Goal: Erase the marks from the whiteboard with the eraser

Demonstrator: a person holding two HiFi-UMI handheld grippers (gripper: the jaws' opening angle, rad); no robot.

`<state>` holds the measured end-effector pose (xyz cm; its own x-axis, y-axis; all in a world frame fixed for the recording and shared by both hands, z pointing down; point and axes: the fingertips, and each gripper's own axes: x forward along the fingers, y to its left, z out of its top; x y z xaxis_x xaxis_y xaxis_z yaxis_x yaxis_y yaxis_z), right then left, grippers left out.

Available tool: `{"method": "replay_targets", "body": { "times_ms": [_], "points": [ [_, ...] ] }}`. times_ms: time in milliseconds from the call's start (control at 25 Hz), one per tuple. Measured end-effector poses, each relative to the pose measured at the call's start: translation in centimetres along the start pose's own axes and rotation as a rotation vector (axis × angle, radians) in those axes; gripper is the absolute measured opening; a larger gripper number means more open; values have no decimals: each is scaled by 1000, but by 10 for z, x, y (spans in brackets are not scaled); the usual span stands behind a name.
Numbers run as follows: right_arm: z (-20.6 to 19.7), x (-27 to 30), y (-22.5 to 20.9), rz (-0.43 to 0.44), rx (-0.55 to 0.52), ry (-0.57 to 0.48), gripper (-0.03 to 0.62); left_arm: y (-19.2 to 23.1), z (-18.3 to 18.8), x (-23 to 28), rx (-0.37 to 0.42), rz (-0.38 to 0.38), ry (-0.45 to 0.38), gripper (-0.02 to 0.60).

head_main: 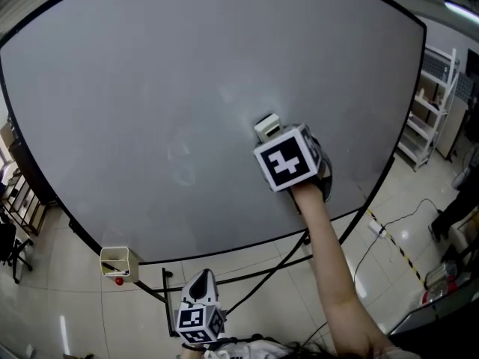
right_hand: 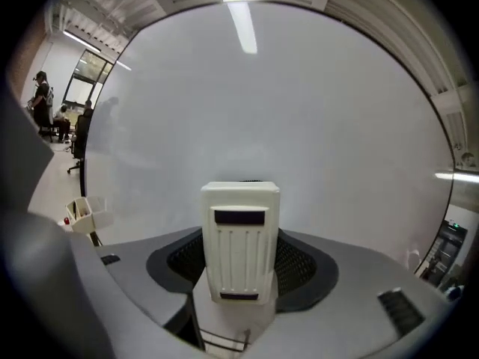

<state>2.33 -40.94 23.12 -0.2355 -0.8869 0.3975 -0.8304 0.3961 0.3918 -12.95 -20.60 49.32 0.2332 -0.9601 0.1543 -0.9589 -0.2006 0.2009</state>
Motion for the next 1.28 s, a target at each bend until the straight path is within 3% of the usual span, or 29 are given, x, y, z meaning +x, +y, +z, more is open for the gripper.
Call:
{"method": "replay_targets", "body": {
  "times_ms": [120,200,280,400,440,520,600,680,760,840,920,1000,1120,1200,1280],
  "points": [
    [-91,41,33,77,26,167,279,2,6,-2,-4,9,-20,-9],
    [-115,52,40,100,33,171,278,3,9,-5,-7,13,-21,-9],
    [-90,40,26,55,20,91,275,1,4,-5,1,0,-8,-9],
    [14,-8,-28,-93,-6,-156,276,-3,1,-4,0,-10,1,-9],
    [38,-18,-42,-116,4,-192,276,-4,1,-4,0,-12,-1,-9],
    [41,-21,-54,-130,56,-160,276,-6,3,-6,0,-8,-7,-9],
    [12,-12,-46,-111,132,-132,282,-6,2,-9,1,-5,-8,-9],
    [-34,12,-10,-22,169,-51,282,-1,0,-10,4,-1,-3,-9],
    [-84,40,33,57,141,66,284,4,2,-11,1,16,-6,-9],
    [-108,54,47,76,118,89,284,6,5,-12,-5,32,-12,-9],
    [-89,44,30,47,100,27,279,5,5,-10,-4,26,-9,-9],
    [-42,23,0,9,111,-82,279,1,2,-7,3,5,-2,-9],
    [31,-9,-29,22,156,-201,279,-4,-1,-3,8,-12,7,-9],
    [54,-20,-28,-27,131,-196,279,-6,-4,-2,5,-15,16,-9],
    [49,-15,-8,-75,89,-169,278,-6,-5,1,-2,-11,16,-9]
  ]
}}
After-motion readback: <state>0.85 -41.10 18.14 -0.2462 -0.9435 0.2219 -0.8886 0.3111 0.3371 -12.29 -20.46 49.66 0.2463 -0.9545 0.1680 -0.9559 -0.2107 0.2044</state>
